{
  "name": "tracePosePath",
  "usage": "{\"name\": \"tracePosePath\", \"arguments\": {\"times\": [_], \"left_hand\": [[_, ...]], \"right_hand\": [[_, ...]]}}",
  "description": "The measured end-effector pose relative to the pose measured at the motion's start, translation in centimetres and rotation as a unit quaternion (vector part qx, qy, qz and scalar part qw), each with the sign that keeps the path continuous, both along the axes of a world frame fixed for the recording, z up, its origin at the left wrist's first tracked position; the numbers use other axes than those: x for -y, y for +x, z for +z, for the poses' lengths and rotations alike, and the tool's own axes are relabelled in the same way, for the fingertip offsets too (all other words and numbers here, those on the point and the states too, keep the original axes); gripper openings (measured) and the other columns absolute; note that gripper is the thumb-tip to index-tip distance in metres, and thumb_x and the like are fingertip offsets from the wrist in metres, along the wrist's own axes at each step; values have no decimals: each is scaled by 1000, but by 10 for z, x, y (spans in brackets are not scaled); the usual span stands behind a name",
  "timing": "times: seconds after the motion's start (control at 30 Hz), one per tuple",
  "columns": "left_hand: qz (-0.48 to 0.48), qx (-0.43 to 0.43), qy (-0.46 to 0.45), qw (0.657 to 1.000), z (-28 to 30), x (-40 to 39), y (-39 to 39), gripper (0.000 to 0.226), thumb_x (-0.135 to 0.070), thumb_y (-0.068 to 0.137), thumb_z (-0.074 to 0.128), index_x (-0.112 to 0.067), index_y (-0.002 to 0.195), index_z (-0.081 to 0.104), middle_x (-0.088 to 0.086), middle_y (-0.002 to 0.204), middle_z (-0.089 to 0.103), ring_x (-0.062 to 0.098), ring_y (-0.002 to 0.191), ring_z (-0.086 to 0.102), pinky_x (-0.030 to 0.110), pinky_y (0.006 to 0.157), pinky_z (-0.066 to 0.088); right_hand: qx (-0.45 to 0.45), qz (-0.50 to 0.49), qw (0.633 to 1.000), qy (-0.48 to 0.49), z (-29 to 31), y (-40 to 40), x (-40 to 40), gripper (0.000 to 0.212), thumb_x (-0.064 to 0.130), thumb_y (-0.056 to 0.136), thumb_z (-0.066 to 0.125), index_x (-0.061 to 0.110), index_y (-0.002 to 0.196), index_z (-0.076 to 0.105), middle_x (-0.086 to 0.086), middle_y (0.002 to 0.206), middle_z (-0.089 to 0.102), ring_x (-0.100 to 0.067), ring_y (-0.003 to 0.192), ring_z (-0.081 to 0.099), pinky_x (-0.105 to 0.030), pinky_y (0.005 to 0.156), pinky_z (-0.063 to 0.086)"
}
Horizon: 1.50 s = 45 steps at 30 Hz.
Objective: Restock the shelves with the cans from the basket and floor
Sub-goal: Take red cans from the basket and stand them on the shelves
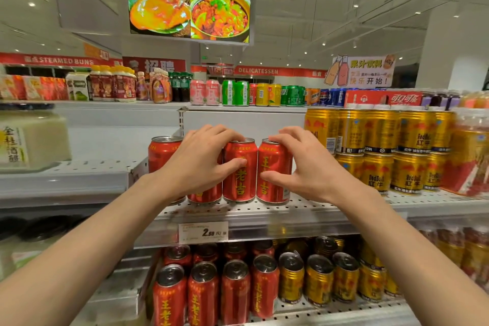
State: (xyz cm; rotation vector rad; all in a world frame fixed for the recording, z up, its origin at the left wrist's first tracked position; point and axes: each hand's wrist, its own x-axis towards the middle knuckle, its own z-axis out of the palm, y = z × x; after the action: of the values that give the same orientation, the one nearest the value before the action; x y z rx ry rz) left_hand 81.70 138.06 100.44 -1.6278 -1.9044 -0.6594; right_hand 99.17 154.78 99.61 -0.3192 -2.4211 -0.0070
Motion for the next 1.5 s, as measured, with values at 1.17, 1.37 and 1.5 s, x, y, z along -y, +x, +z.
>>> {"name": "tracePosePath", "arguments": {"times": [1.17,1.37,1.5], "left_hand": [[-241,482,176,824,-118,21,149,17,-32,90,73,-31,107,70,-7,100,77,12,98,73,32,86,57],[-252,551,104,789,-199,17,238,13,-36,89,73,-33,101,71,0,96,76,23,90,74,43,82,58],[-233,610,34,757,-249,4,306,17,-23,94,74,-38,98,72,-6,101,78,16,91,75,39,83,59]], "right_hand": [[-303,-37,842,-444,-137,214,68,20,32,97,73,28,116,71,-3,93,80,-13,86,77,-18,70,58],[-314,-154,807,-476,-211,338,95,26,54,88,74,39,109,74,3,93,80,-9,89,76,-18,74,57],[-355,-217,744,-523,-265,416,104,14,30,93,73,27,106,75,-1,84,78,-12,75,73,-18,67,57]]}}
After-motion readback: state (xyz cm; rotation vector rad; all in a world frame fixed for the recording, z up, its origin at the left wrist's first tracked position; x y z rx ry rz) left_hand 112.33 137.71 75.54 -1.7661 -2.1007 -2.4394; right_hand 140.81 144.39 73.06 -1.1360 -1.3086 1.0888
